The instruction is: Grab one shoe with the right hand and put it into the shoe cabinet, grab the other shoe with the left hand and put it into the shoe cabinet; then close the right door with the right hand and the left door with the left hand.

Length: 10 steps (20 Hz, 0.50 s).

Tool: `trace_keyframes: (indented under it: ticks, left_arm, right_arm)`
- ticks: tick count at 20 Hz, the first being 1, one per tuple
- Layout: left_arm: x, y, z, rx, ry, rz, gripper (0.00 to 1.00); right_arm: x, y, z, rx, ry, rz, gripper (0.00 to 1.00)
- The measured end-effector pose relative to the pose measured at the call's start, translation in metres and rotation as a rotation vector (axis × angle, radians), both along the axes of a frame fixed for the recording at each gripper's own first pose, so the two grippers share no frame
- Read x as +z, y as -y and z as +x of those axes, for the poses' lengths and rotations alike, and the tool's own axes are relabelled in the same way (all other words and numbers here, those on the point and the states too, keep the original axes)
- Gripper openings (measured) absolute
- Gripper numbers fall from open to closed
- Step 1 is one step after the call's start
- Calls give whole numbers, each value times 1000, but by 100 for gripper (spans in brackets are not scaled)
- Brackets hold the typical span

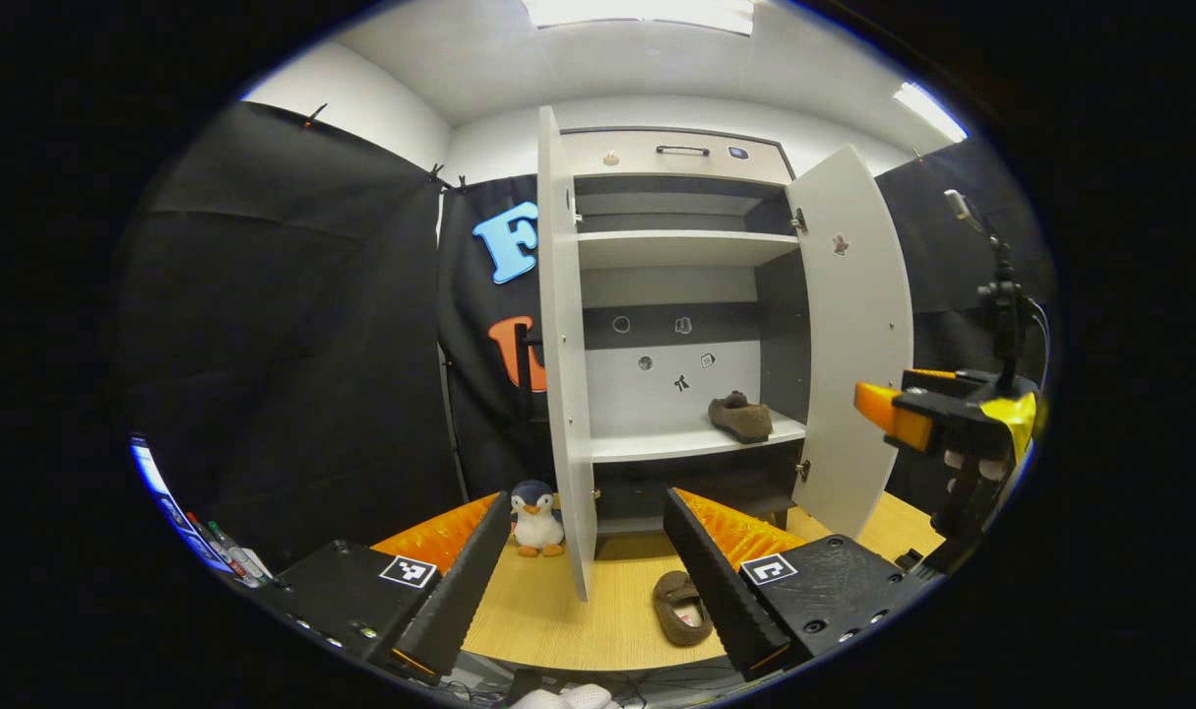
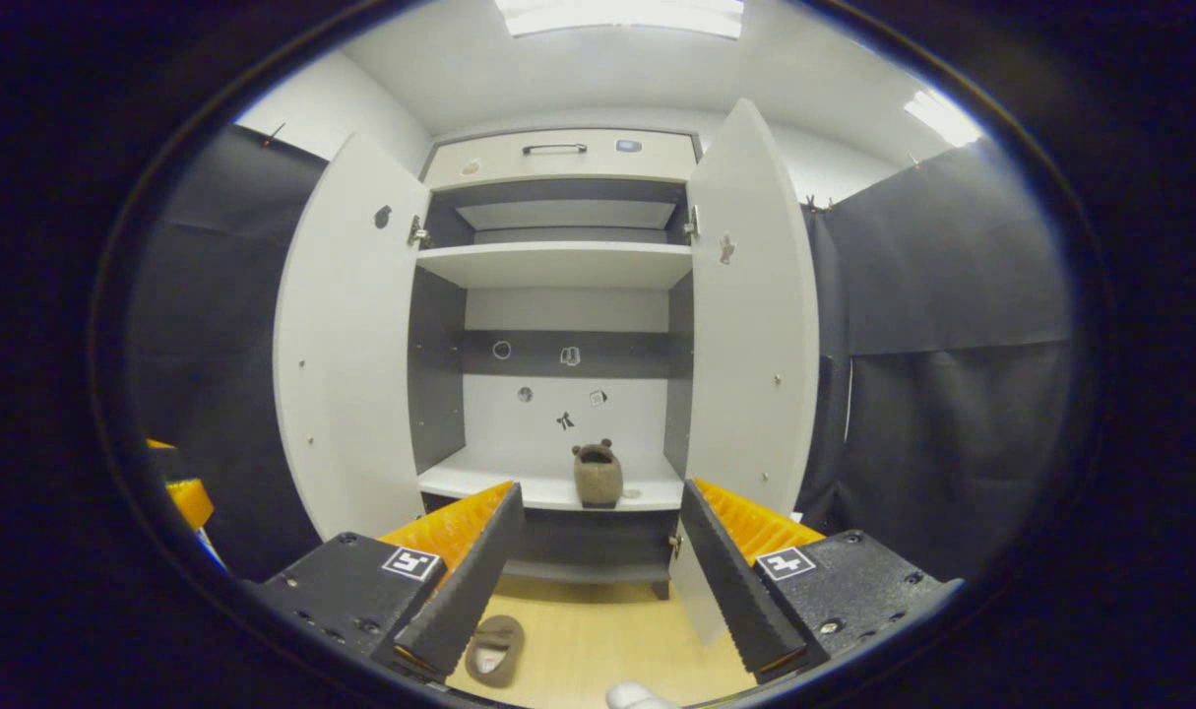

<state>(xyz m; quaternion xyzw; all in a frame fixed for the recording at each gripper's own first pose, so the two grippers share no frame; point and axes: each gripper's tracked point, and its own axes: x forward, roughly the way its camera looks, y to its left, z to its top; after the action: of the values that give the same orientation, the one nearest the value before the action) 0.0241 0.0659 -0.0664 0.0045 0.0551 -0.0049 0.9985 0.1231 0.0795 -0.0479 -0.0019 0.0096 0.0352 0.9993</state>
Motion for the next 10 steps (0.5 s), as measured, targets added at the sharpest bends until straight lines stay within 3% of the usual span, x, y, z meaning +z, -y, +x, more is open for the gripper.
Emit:
trace_keyframes:
  ticks: [4,10]
  left_arm:
    - [-12,25,13,-34,-12,7,96]
    - [-52,62,49,-72,-70,7,96]
  right_arm:
    - [-21,15,-23,-8,-43,-12,100]
    - [-18,45,-20,-19,-69,-2,100]
